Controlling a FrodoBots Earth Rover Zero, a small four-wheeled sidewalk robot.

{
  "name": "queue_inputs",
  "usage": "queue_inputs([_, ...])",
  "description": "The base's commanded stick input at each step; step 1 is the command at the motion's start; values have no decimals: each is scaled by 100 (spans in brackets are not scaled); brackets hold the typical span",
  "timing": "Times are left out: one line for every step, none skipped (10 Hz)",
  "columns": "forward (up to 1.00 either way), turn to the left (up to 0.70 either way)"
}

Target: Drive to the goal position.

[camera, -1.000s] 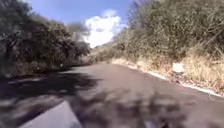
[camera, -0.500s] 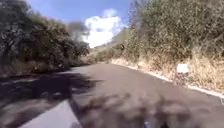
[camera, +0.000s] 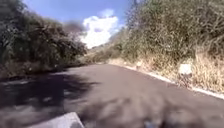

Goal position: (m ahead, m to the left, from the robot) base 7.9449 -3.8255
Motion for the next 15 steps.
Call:
queue_inputs([50, 0])
queue_inputs([50, 0])
queue_inputs([50, 0])
queue_inputs([50, 0])
queue_inputs([50, 0])
queue_inputs([50, 0])
queue_inputs([50, 0])
queue_inputs([50, 0])
queue_inputs([50, 0])
queue_inputs([50, -28])
queue_inputs([50, -50])
queue_inputs([50, -44])
queue_inputs([50, -19])
queue_inputs([50, 0])
queue_inputs([50, 0])
